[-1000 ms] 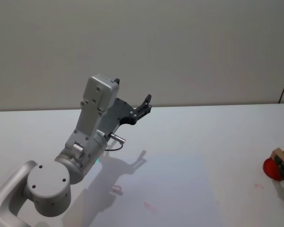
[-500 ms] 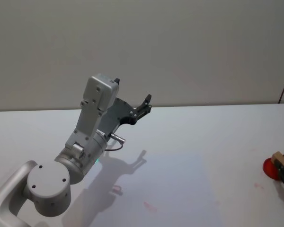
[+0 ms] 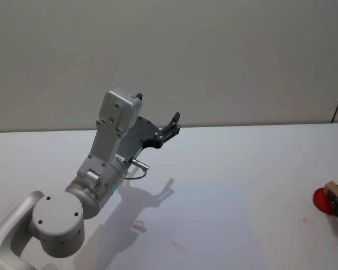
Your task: Use the one hand to pick up the stamp and affix it onto the A4 paper.
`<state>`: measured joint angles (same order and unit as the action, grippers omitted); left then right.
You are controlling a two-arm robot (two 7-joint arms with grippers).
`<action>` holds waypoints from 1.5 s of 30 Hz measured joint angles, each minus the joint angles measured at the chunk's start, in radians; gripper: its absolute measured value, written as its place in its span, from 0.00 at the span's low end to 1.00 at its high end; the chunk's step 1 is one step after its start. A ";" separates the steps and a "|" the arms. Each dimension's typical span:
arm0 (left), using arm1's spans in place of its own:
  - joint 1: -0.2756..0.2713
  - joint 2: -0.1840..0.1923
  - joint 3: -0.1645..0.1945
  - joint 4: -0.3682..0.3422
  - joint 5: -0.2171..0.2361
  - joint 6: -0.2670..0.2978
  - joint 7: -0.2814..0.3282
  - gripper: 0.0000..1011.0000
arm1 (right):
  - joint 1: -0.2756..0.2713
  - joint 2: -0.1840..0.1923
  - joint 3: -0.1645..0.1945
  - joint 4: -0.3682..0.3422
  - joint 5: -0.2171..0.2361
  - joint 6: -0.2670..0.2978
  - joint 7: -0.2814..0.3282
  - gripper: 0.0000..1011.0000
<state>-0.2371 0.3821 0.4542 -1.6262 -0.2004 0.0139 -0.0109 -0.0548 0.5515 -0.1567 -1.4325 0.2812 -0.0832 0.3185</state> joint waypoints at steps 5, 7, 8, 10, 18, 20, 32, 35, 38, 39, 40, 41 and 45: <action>0.000 0.000 0.000 0.000 0.000 0.000 0.000 0.99 | 0.006 -0.005 -0.002 0.011 -0.012 -0.007 -0.003 0.23; 0.000 0.000 0.000 0.000 0.000 0.000 0.000 0.99 | 0.009 -0.007 -0.003 0.014 -0.015 -0.009 -0.003 0.25; 0.000 0.000 0.000 0.000 0.000 0.000 0.000 0.99 | 0.009 -0.008 -0.004 0.016 -0.016 -0.010 -0.004 0.27; 0.000 0.000 0.000 0.000 0.000 0.000 0.000 0.99 | 0.011 -0.009 -0.004 0.018 -0.018 -0.012 -0.004 0.36; 0.000 0.000 0.000 0.000 0.000 0.000 0.000 0.99 | 0.016 -0.013 -0.004 0.021 -0.015 -0.016 -0.005 0.61; 0.000 0.000 0.000 0.000 0.000 0.000 0.000 0.99 | 0.017 -0.013 -0.003 0.019 -0.007 -0.017 -0.004 0.69; 0.000 0.000 0.000 0.000 0.000 0.000 0.000 0.99 | 0.017 -0.014 0.009 -0.032 0.057 -0.024 0.005 0.99; 0.000 0.000 0.000 0.000 0.000 0.000 0.000 0.99 | 0.016 -0.015 0.011 -0.050 0.075 -0.027 0.005 0.99; 0.000 0.000 0.000 0.000 0.000 0.000 0.000 0.99 | 0.014 -0.017 0.013 -0.066 0.089 -0.029 0.003 0.99; 0.000 0.000 0.000 0.000 0.000 0.000 0.000 0.99 | 0.014 -0.017 0.013 -0.070 0.092 -0.030 0.002 0.99; 0.000 0.000 0.000 0.000 0.000 0.000 0.000 0.99 | 0.013 -0.018 0.013 -0.076 0.097 -0.031 -0.002 0.99; 0.000 0.000 0.000 0.000 0.000 0.000 0.000 0.99 | 0.012 -0.018 0.014 -0.080 0.099 -0.031 -0.003 0.99; 0.000 0.000 0.000 0.000 0.000 0.000 0.000 0.99 | 0.008 -0.021 0.014 -0.095 0.108 -0.033 -0.013 0.99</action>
<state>-0.2371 0.3821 0.4542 -1.6262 -0.2004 0.0139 -0.0110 -0.0469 0.5306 -0.1424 -1.5279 0.3896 -0.1164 0.3055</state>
